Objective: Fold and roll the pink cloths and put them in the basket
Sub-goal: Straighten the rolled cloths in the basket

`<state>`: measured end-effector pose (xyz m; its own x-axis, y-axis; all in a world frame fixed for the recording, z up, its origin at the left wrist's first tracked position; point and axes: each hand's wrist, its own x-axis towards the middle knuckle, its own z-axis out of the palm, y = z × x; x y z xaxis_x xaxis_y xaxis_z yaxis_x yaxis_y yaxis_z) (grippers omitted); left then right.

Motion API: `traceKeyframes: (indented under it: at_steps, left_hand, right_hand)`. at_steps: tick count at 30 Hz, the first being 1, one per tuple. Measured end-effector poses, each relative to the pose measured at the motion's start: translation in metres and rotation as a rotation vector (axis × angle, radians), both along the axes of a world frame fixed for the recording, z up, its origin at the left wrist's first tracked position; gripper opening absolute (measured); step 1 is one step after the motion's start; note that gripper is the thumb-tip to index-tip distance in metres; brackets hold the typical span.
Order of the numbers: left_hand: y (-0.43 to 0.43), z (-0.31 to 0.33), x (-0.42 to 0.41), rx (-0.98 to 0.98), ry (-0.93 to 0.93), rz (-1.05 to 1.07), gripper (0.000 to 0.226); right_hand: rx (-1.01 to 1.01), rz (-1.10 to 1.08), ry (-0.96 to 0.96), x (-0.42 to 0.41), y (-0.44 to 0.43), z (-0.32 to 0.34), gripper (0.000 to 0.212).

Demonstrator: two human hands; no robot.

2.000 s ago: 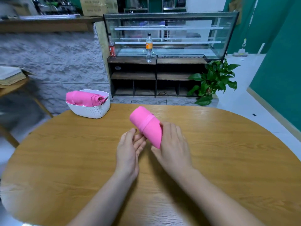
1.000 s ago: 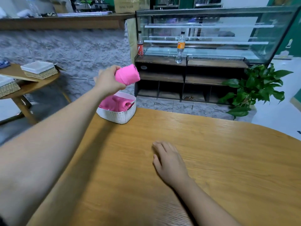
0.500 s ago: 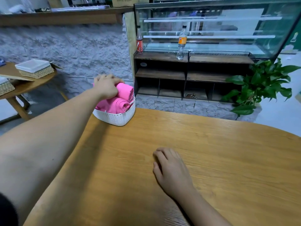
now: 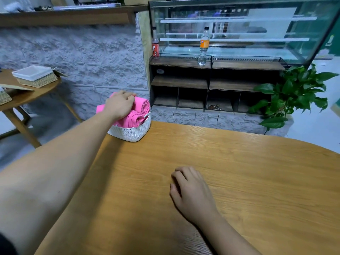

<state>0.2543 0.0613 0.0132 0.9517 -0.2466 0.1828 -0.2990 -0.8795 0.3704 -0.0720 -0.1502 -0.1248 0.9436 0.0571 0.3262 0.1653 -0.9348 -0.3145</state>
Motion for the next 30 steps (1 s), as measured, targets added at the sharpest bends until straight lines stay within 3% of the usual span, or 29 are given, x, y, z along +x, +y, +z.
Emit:
traceKeyframes:
  at_steps: [3,7,11,21,30]
  left_hand:
    - [0.001,-0.001,-0.015,-0.049,-0.031,-0.008,0.063]
    - [-0.002,-0.011,-0.061,-0.192,-0.083,-0.071,0.041]
    - [-0.008,-0.026,-0.125,-0.264,-0.121,-0.157,0.041]
    - [-0.036,-0.085,-0.28,-0.132,0.163,-0.321,0.062]
    - [-0.067,-0.113,-0.355,0.127,0.192,-0.406,0.071]
  right_hand:
    - [-0.009,-0.005,0.0,0.0,-0.001,0.001,0.024]
    - [-0.002,-0.009,-0.01,-0.001,0.0,0.002,0.021]
    - [0.06,-0.086,-0.044,-0.008,-0.008,0.005,0.014]
    - [-0.057,-0.261,0.266,-0.086,-0.07,0.022,0.051]
    - [-0.041,-0.332,0.381,-0.146,-0.098,0.035,0.067]
